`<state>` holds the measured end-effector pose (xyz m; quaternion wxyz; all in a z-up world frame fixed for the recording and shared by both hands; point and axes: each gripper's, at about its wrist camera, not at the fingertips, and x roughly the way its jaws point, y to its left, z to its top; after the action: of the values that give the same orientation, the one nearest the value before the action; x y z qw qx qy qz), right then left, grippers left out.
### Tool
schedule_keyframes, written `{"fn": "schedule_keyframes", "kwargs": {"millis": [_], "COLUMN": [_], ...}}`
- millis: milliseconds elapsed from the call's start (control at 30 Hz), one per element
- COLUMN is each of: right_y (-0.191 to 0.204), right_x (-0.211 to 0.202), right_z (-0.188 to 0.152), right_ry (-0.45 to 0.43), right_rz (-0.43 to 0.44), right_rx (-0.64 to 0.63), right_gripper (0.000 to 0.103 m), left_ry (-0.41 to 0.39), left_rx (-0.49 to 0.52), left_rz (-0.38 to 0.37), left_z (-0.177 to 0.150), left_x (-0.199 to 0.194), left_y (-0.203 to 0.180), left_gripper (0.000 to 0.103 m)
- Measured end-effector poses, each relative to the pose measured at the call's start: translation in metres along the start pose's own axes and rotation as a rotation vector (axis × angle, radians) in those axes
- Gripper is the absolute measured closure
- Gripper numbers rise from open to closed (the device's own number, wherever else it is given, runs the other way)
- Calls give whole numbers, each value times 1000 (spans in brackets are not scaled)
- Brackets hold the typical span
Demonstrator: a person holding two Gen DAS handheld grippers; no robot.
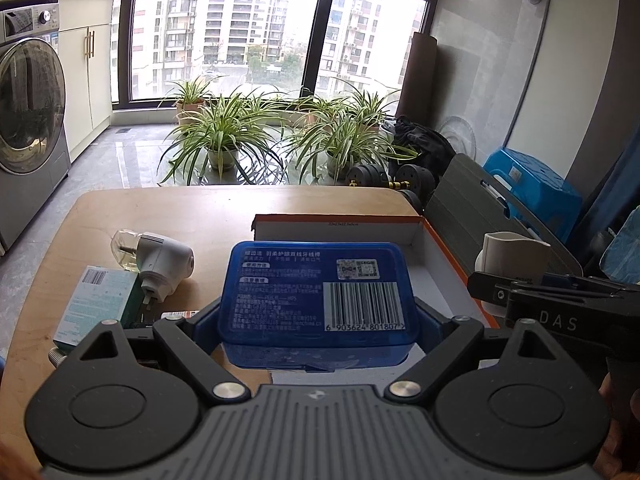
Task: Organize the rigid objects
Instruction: 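Carry the blue box and the mug in both tools toward the cardboard tray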
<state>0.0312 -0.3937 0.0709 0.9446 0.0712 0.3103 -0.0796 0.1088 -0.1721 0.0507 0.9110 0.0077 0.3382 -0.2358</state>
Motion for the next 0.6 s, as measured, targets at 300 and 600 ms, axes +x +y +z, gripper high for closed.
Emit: {"fn": "schedule_keyframes", "kwargs": {"millis": [300, 600], "right_y": [2, 3], "right_x": [6, 14], "right_z": [1, 0], "right_ry": [10, 20], "right_rz": [-4, -8], "right_rx": [-8, -4], "right_gripper": [34, 34], "left_ry": [2, 15], "left_rx": [2, 9], "left_rz": [-5, -3], "left_z": [0, -3], "left_x": [2, 11], "left_y": [0, -1], "left_gripper": [9, 9]}}
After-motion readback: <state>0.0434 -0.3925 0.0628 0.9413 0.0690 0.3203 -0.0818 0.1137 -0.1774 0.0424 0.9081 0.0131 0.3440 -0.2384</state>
